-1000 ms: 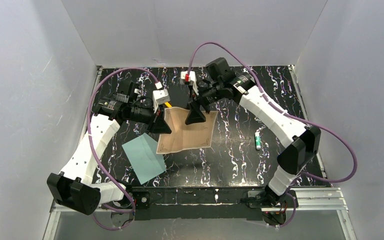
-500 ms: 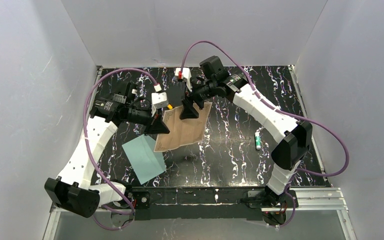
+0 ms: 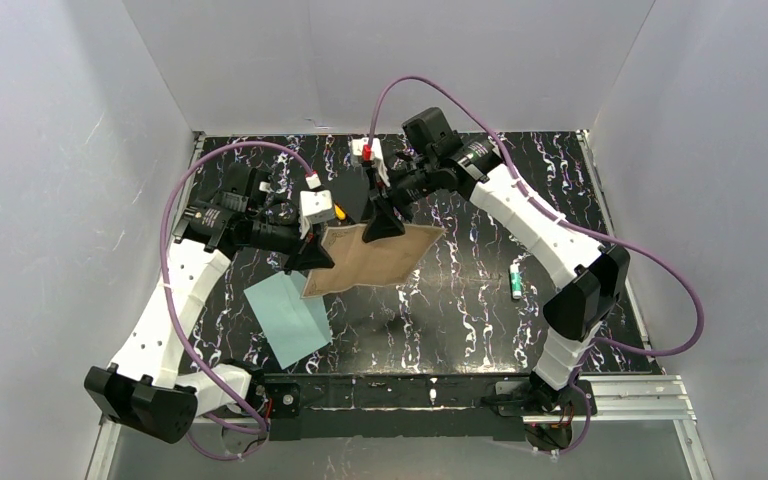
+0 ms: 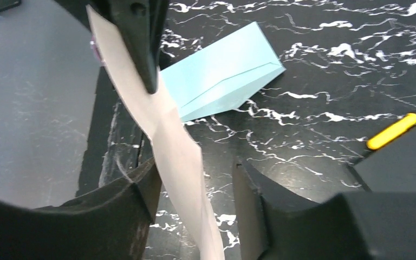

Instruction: Place the letter into the envelope and seal it

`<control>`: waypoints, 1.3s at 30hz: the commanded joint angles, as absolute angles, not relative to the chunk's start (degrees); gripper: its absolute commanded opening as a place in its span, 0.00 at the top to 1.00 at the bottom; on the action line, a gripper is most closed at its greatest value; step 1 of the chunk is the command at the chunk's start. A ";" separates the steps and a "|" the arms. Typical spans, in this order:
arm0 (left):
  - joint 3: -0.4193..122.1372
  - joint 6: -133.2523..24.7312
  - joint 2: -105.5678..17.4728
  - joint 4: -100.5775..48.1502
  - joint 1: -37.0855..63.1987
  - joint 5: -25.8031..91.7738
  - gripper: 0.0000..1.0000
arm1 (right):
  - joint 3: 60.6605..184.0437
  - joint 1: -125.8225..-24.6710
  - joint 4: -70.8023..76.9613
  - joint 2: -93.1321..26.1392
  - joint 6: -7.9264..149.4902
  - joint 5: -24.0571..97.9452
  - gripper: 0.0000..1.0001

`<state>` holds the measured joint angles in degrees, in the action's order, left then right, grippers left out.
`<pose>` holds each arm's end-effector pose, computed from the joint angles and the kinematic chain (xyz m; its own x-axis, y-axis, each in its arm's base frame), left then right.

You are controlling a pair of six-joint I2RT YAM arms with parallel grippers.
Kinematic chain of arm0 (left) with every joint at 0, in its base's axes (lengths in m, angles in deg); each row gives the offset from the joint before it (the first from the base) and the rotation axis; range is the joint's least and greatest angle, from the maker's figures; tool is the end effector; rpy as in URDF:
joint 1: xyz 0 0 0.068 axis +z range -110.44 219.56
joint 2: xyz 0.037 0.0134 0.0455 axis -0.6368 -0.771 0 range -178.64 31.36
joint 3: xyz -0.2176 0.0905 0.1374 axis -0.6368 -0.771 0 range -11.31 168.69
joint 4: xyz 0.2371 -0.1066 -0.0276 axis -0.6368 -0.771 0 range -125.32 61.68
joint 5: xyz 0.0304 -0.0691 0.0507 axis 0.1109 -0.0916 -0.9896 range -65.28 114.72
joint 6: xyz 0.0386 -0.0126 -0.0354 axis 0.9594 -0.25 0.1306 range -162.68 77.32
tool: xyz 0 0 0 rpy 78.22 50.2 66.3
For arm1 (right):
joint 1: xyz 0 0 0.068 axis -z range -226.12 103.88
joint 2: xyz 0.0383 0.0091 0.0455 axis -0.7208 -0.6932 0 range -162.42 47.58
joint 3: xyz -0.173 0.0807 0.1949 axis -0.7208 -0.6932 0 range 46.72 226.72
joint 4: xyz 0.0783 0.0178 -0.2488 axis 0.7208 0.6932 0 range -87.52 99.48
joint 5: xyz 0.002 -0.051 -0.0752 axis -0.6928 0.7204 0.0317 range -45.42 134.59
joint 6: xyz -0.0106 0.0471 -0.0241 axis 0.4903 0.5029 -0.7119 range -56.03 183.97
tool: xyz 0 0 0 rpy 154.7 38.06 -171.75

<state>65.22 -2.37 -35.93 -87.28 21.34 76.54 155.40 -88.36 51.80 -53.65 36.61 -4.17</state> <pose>0.1929 -0.0929 0.3824 -0.1153 0.4590 -0.8809 0.9842 0.1725 -0.0390 0.2627 0.2747 0.3986 -0.0447 -0.4498 -0.8920 -0.9889 -0.1070 0.1035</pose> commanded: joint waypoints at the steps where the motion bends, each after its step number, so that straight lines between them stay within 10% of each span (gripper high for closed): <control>1: 64.80 -1.11 -34.08 -87.75 21.15 75.62 1.00 | 155.83 -88.41 57.19 -52.13 33.29 -9.89 0.46; 10: 66.22 -1.57 -34.91 -87.79 21.19 77.11 1.00 | 157.38 -89.38 57.77 -52.57 35.08 -10.41 0.66; 14: 66.70 -7.03 -34.15 -83.52 21.20 76.10 0.99 | 158.75 -89.98 57.48 -53.13 36.45 -10.12 0.99; 17: 64.91 -21.25 -31.13 -73.05 22.57 70.22 0.40 | 159.07 -89.81 55.90 -51.63 36.98 -8.67 0.99; 20: 60.76 -29.87 -25.99 -61.85 22.95 61.13 0.04 | 156.37 -87.23 50.07 -48.80 41.35 -9.04 0.99; 29: 68.95 -46.49 -31.36 -59.12 23.58 41.80 0.02 | 131.97 -68.40 -15.86 -36.51 94.71 -9.20 0.99; 39: 69.78 -77.11 -41.09 -31.73 23.66 64.88 0.02 | 131.08 -64.62 -25.15 -34.27 113.37 19.97 0.99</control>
